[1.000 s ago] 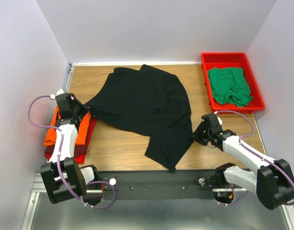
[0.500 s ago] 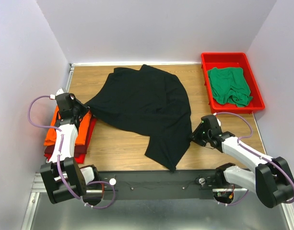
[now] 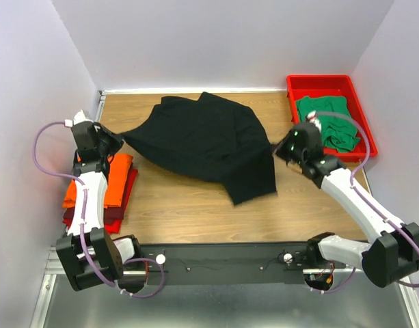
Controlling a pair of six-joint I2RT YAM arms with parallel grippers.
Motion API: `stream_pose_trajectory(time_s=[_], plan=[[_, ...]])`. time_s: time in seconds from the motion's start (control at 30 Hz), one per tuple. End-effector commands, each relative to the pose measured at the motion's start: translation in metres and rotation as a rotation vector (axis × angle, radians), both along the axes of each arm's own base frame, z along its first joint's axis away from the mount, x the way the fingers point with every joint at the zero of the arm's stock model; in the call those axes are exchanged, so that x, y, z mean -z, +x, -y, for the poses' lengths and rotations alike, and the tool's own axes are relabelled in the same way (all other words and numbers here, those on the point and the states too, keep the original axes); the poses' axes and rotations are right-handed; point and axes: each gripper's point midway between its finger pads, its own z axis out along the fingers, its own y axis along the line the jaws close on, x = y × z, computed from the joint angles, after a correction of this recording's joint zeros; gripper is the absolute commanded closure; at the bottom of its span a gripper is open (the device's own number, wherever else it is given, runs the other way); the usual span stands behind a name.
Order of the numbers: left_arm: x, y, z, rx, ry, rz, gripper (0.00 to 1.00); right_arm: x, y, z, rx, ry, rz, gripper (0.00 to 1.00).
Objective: Fold and stack the t-shirts
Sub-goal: Flatten the tshirt out
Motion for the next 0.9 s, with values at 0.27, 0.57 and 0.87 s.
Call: stream_pose_trajectory(time_s=[0.27,0.57,0.87], plan=[[-0.244,-0.003,0.01,0.034,0.082,0.544,1.0,-0.22,0.065,0.033,0.094,-0.186,0.442,0.99],[-0.369,-0.049,0.022,0.026,0.118,0.823,1.0,-0.351,0.049,0.052,0.165,-0.181,0.686,1.0],[-0.411,-0.056,0.021,0.011,0.114,0.902,1.0,-0.385,0.032,0.071,0.234,-0.205,0.756,1.0]])
